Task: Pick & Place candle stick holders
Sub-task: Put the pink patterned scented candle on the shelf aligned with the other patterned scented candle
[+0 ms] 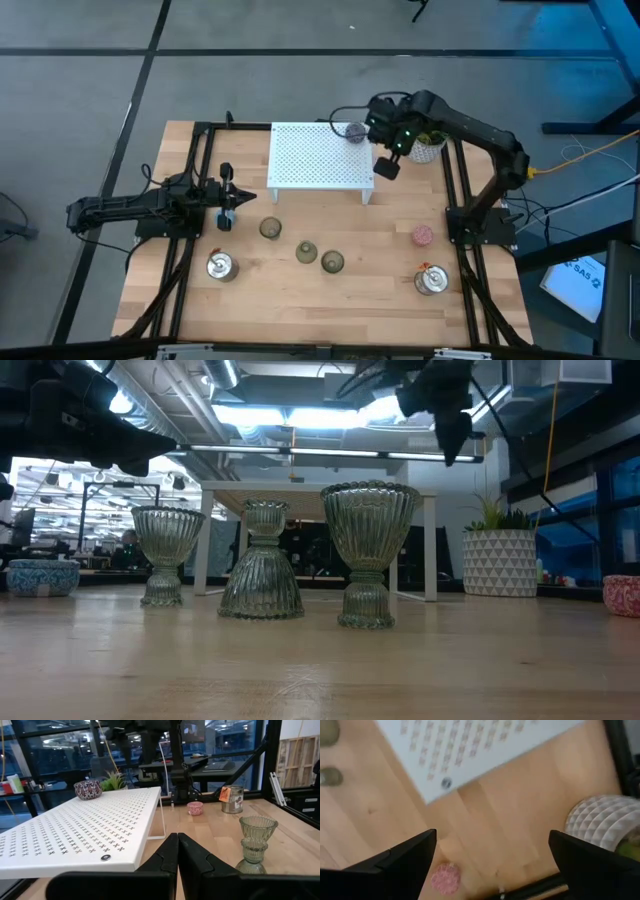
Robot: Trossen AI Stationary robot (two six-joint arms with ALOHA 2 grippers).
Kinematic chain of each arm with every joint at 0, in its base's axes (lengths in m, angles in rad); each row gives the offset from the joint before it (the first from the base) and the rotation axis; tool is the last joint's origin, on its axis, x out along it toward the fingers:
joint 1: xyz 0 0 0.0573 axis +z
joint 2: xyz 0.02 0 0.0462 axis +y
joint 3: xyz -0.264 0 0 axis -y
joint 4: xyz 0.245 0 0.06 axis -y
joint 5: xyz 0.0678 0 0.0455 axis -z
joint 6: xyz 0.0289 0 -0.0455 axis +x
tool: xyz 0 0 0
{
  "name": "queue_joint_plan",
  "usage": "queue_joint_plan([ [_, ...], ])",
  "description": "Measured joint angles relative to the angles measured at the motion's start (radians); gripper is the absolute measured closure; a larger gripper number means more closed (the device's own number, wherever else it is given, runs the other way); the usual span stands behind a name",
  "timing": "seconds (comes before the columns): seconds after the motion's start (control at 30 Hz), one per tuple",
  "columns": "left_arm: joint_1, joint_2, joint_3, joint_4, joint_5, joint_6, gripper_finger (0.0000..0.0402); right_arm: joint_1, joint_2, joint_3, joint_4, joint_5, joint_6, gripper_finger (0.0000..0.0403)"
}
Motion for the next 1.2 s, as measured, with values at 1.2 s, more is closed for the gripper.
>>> queue_joint_plan([
  [1.2, 0.000, 0.000, 0.000, 0.000, -0.007, 0.000, 0.0400, 0.444, -0.418, -0.953, 0.363, -0.036, 0.766, 0.0012],
])
